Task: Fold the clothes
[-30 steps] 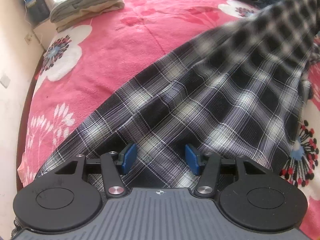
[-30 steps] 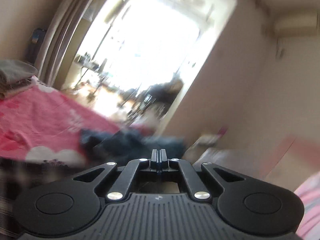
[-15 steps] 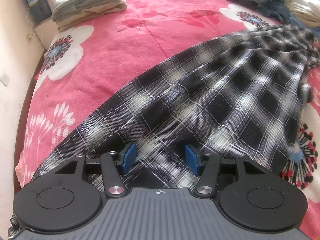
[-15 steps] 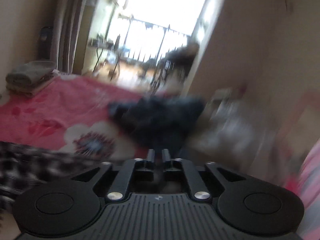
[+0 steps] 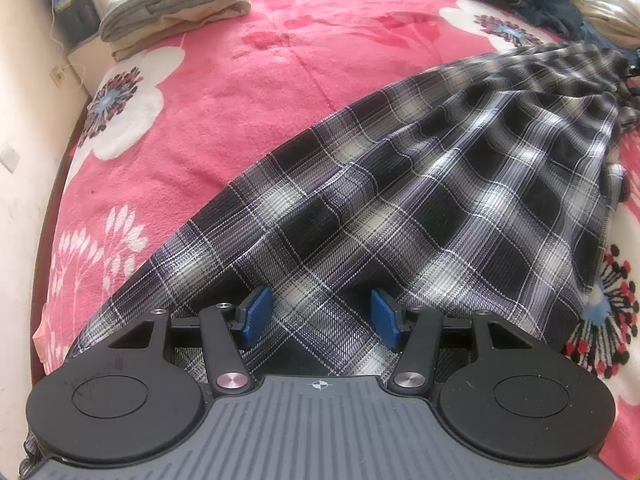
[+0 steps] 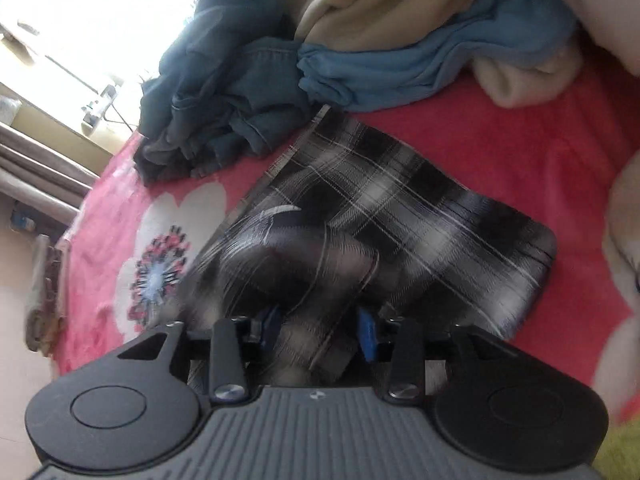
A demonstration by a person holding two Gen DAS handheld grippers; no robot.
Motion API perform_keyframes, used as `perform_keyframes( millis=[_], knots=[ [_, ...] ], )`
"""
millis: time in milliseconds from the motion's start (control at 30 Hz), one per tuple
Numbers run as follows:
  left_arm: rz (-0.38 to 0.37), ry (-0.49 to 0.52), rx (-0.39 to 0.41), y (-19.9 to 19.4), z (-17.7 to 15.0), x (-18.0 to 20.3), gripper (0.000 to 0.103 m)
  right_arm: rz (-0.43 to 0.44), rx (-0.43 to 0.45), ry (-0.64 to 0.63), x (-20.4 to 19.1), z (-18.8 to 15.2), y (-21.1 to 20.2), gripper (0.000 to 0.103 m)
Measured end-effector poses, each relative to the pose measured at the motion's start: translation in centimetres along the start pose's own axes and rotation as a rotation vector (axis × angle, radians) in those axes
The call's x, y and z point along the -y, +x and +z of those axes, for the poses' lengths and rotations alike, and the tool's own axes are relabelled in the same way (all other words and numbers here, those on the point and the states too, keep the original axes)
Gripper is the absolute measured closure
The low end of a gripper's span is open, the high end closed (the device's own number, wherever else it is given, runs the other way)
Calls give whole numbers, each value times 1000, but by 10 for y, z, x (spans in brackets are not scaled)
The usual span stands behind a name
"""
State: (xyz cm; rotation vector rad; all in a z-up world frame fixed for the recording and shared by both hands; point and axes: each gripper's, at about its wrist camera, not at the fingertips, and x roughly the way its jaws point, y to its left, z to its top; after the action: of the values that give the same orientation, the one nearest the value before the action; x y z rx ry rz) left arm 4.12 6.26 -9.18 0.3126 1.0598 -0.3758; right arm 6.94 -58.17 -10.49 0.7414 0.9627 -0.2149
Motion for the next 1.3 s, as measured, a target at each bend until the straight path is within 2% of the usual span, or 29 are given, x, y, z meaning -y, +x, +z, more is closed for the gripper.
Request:
perform_keyframes(
  millis=[67,133,167,267,367,500,700,833,900,967,1200,1300],
  knots=[
    [1,-2,-2,0,1,0,47,-27,36,-74,-9,-2,4,65],
    [2,-3,-3,1,1,0,47,-55,91,-162,-20,-3,2,92],
    [3,-3,-3,1,1,0,47,-69,122,-195,-25,-2,-2,94],
    [2,-4,-1,0,2,1,47,-76,242,-256,-44,0,-28,96],
    [1,-4,4,0,1,1,47,-73,378,-367,-73,1,-76,97],
    [-5,-7,13,0,-1,0,47,-42,472,-460,-103,2,-146,97],
    [-15,-20,30,-1,-3,-2,47,-70,502,-563,-136,-1,-235,97],
    [-19,-22,33,-1,-3,-3,47,-124,463,-559,-135,6,-262,97],
    [-20,-19,33,-1,-3,-3,47,-154,426,-543,-127,14,-260,97],
    [-20,-14,30,-2,-3,-3,47,-192,377,-517,-115,22,-240,97],
    [-12,3,14,-1,0,-1,47,-304,149,-378,-49,54,-105,97],
    [-10,9,7,1,1,-1,47,-354,53,-377,-28,59,-47,95]
  ],
)
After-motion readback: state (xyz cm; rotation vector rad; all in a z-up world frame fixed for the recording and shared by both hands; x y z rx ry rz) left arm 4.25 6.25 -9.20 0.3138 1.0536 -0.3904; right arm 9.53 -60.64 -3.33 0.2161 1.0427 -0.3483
